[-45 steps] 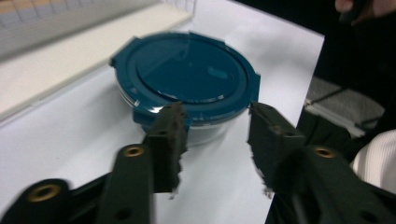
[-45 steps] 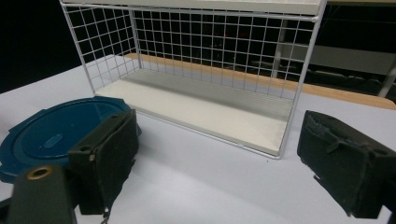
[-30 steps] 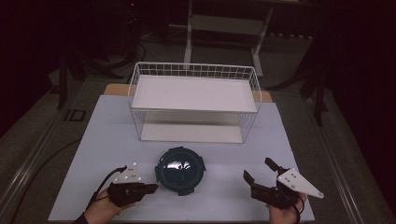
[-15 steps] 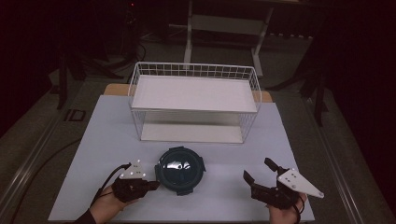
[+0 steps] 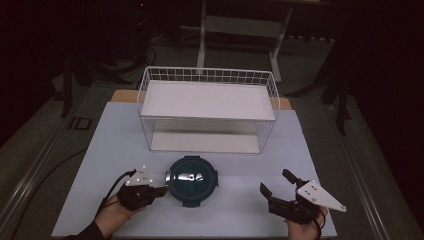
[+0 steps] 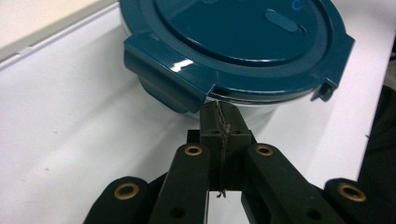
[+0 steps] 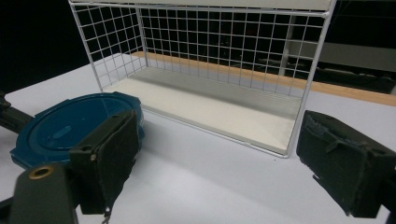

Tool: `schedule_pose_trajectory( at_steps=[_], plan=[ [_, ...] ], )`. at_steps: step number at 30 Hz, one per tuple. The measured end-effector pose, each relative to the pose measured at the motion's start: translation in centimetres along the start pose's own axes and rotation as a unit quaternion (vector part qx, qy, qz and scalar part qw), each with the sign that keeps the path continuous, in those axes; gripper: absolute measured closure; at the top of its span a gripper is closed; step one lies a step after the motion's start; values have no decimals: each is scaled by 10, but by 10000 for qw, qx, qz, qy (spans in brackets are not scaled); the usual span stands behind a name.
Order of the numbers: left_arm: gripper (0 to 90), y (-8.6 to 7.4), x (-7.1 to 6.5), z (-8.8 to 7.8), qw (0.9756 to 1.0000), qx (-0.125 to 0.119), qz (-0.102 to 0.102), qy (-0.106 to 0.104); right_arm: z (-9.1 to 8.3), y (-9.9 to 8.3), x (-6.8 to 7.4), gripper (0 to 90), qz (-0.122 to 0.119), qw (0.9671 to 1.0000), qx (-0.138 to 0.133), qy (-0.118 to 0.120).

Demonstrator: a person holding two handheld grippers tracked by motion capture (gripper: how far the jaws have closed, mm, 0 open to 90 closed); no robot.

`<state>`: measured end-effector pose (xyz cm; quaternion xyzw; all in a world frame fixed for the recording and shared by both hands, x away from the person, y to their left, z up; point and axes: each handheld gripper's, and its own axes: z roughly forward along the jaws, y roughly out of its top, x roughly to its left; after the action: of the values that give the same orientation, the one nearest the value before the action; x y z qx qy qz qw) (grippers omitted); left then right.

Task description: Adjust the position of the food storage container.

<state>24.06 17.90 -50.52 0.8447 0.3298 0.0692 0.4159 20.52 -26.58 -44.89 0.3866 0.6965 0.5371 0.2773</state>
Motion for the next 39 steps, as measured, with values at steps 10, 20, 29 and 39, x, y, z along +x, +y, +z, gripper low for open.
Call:
schedule_pose_trajectory(
  at_steps=[10, 20, 29, 39],
  plan=[
    [895, 2, -2, -12, 9999, -54, 117, 41, 0, 0, 0, 130, 11, 10000, 18, 19],
    [896, 10, 22, -9, 9988, -197, -41, 447, -1, 1, 2, 130, -3, 10000, -39, 18],
    [897, 14, 22, 5, 9991, -30, 14, 417, 1, 0, 1, 130, 18, 10000, -7, 34],
    [898, 27, 12, 19, 9996, 45, -9, 263, 3, -1, 2, 130, 4, 10000, 21, 47]
  ],
)
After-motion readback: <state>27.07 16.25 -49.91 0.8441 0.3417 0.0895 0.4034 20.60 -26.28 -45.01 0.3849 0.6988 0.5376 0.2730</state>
